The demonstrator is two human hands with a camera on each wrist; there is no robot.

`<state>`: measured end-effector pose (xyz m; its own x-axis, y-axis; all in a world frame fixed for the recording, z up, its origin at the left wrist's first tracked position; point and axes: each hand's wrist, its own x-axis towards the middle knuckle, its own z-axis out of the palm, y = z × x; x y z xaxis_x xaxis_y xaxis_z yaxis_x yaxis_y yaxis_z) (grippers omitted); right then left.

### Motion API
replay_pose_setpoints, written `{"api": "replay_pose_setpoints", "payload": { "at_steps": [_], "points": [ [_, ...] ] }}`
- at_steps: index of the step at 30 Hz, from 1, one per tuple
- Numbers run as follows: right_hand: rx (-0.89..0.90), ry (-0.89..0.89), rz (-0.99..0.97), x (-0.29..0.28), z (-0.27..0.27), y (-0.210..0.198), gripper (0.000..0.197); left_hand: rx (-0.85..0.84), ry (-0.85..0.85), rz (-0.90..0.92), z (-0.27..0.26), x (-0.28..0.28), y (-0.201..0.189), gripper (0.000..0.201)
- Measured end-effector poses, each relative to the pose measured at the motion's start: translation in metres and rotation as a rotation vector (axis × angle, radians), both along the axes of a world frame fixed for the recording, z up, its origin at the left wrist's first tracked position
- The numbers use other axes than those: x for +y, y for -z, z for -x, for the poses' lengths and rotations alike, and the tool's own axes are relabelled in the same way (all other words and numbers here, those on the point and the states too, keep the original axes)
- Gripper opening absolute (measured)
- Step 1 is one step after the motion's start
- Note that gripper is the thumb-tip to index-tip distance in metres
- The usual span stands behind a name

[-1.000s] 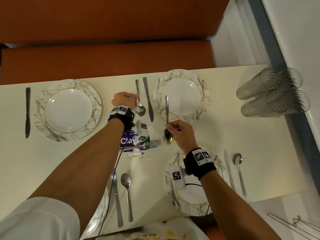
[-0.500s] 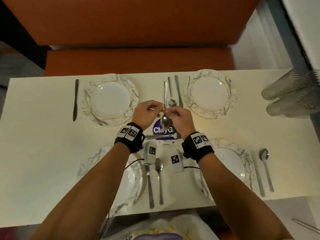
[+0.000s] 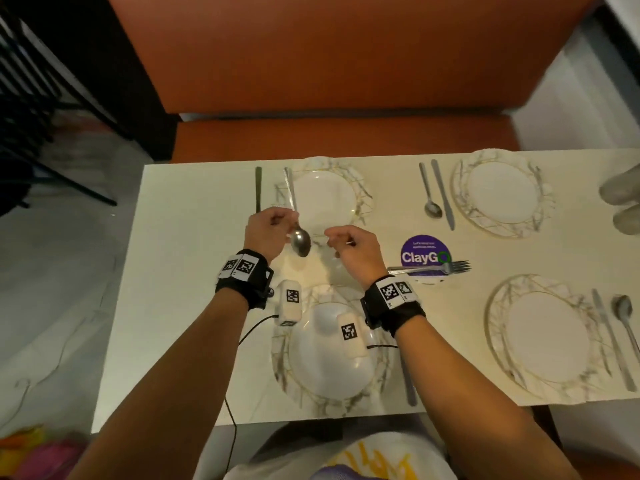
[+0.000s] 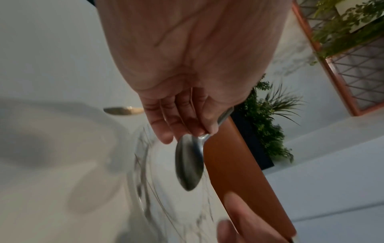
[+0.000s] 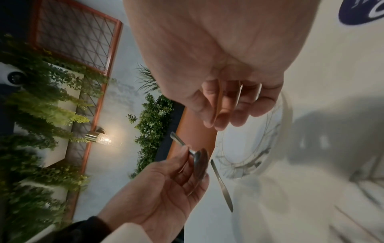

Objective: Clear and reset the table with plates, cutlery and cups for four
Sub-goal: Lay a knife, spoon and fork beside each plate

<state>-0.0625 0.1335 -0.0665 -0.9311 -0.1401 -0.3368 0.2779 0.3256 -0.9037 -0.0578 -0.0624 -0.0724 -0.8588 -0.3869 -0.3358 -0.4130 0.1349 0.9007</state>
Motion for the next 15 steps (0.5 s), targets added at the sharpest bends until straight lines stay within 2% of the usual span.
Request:
{"api": "replay_pose_setpoints", "payload": {
  "at_steps": [7,9,12,15],
  "points": [
    [-0.041,-0.064,-0.067,-0.027,-0.002,0.01,0.018,-0.16,-0.111,0.185,0.012,-0.088,0.021,0.012],
    [-0.056,-0.061,-0.08,-0.027,-0.001,0.013,0.019,-0.216,-0.109,0.213,0.018,-0.101,0.025,0.007],
    [-0.088,-0.047,-0.099,-0.025,0.0,0.02,0.021,-0.283,-0.095,0.27,0.031,-0.112,0.033,0.022],
    [-0.113,-0.039,-0.119,-0.02,0.0,0.029,0.023,-0.326,-0.069,0.308,0.042,-0.118,0.041,0.024]
  ]
}}
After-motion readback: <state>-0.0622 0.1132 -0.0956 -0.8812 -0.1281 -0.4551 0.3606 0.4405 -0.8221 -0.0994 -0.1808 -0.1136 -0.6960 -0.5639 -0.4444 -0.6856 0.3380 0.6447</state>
